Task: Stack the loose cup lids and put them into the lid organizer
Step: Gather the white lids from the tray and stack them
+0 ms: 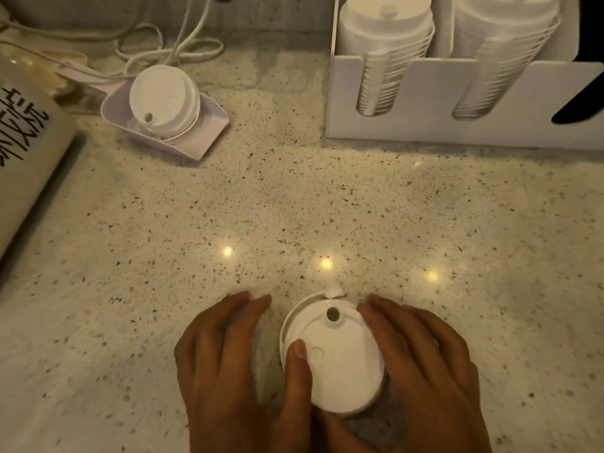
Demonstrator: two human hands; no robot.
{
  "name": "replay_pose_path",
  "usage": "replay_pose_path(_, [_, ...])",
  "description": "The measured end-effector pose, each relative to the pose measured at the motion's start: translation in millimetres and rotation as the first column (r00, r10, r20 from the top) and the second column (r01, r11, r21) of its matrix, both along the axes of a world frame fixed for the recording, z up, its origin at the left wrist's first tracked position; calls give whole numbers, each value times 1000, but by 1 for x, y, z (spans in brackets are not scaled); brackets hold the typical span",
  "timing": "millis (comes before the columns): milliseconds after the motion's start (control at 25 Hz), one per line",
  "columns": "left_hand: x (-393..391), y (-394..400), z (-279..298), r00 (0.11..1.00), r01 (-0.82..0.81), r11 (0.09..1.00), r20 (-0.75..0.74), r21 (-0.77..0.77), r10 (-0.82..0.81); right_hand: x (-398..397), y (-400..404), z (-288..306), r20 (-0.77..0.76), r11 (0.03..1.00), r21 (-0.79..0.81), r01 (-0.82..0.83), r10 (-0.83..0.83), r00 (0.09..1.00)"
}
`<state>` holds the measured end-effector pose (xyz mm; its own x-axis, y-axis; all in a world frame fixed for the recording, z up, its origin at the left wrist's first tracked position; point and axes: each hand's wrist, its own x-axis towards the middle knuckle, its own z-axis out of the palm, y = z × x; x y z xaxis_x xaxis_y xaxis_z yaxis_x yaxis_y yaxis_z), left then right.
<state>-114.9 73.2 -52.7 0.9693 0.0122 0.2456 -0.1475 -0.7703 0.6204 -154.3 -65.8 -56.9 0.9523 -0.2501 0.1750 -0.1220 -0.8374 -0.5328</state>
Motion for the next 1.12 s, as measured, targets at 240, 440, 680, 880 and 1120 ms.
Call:
replay_pose_path(240, [1,-3,2,993,80,988,-92,132,-68,1,-5,9,-63,999,-19,-30,29,998])
replay_pose_path(440, [28,-12,23,992,17,998,-122,-60,-24,42,-13,26,-50,974,201,106,-98,994])
replay_pose_path(680, [49,-41,9,964,123,983,-250,137,-86,75,-1,8,-145,978,78,193,-181,973])
replay_pose_path(880, [55,-39,6,949,203,964,-279,174,-149,76,2,2,-103,977,61,204,-197,975])
replay_pose_path(1120, [38,-40,8,939,222,975,-272,5,-212,76,2,0,-88,971,36,237,-234,968])
